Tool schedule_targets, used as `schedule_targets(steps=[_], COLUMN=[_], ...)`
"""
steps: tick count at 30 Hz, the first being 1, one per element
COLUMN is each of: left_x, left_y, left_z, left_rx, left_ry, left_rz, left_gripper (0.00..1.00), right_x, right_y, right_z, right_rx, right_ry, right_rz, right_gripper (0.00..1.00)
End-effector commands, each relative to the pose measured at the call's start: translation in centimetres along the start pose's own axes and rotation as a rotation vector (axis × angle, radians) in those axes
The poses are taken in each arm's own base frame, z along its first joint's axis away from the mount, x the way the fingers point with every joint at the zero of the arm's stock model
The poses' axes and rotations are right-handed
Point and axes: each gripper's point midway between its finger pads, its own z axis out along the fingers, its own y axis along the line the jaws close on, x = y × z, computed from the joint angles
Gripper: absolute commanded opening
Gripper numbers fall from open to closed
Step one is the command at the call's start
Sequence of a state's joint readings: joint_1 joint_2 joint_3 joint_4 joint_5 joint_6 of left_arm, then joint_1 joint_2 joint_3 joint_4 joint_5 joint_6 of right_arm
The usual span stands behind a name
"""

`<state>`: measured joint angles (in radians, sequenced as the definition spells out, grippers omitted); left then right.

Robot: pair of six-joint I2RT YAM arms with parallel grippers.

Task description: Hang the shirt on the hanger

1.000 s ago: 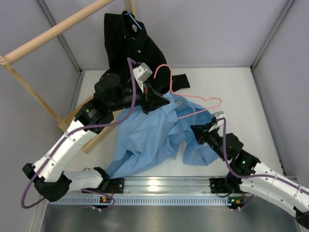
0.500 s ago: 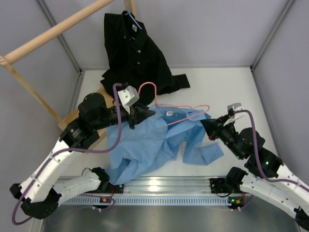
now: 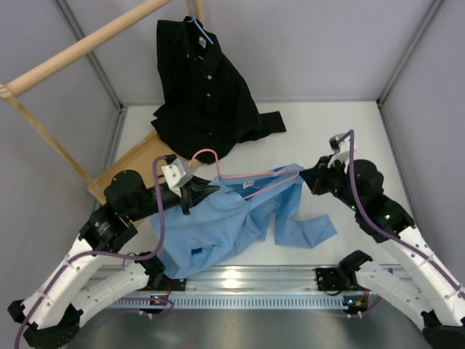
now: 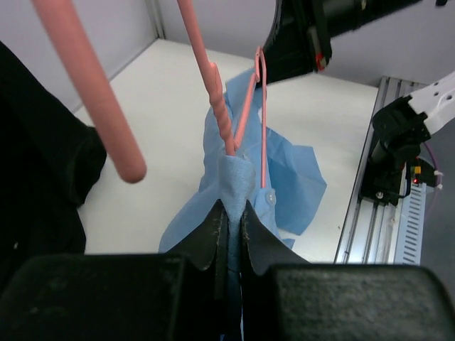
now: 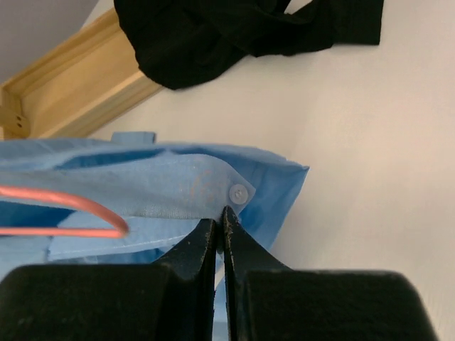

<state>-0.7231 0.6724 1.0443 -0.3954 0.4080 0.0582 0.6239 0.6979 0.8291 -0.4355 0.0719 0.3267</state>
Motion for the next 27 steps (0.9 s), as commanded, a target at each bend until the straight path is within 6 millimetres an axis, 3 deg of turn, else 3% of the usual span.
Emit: schedule_targets(steps=[1, 7, 13, 19, 21, 27], left_x=[-0.6, 2.1, 2.5, 2.1, 1.3, -0.7], left_y=[1.0, 2.3, 5.6, 6.6, 6.3, 5.6], left_z=[-0.3, -0.4, -0.3, 1.0, 1.5, 2.8], left_rx=[-0.060, -0.125, -0.300, -0.321, -0.293, -0.261], left_ry=[-0.062, 0.019, 0.061, 0.105, 0.094, 0.064], left_rz=[0.034, 0.048, 0.036, 0.018, 0.018, -0.014], left_gripper=[0.00, 0.00, 0.00, 0.00, 0.00, 0.00], right_x=[-2.1, -3.8, -3.8, -5.6, -6.4, -8.0], right_y=[-2.3, -2.3, -1.0, 2.8, 5.2, 9.0], right_z=[-0.4, 0.1, 0.1, -1.3, -2.3, -4.1], right_rx=[0.033, -0.023, -0.089, -0.279, -0.401, -0.547], right_ry=[-0.001, 0.024, 0.052, 0.035, 0.025, 0.010], right_rz=[0.038, 0.052, 0.056, 0.063, 0.075, 0.094], right_gripper=[0.00, 0.00, 0.00, 0.00, 0.00, 0.00])
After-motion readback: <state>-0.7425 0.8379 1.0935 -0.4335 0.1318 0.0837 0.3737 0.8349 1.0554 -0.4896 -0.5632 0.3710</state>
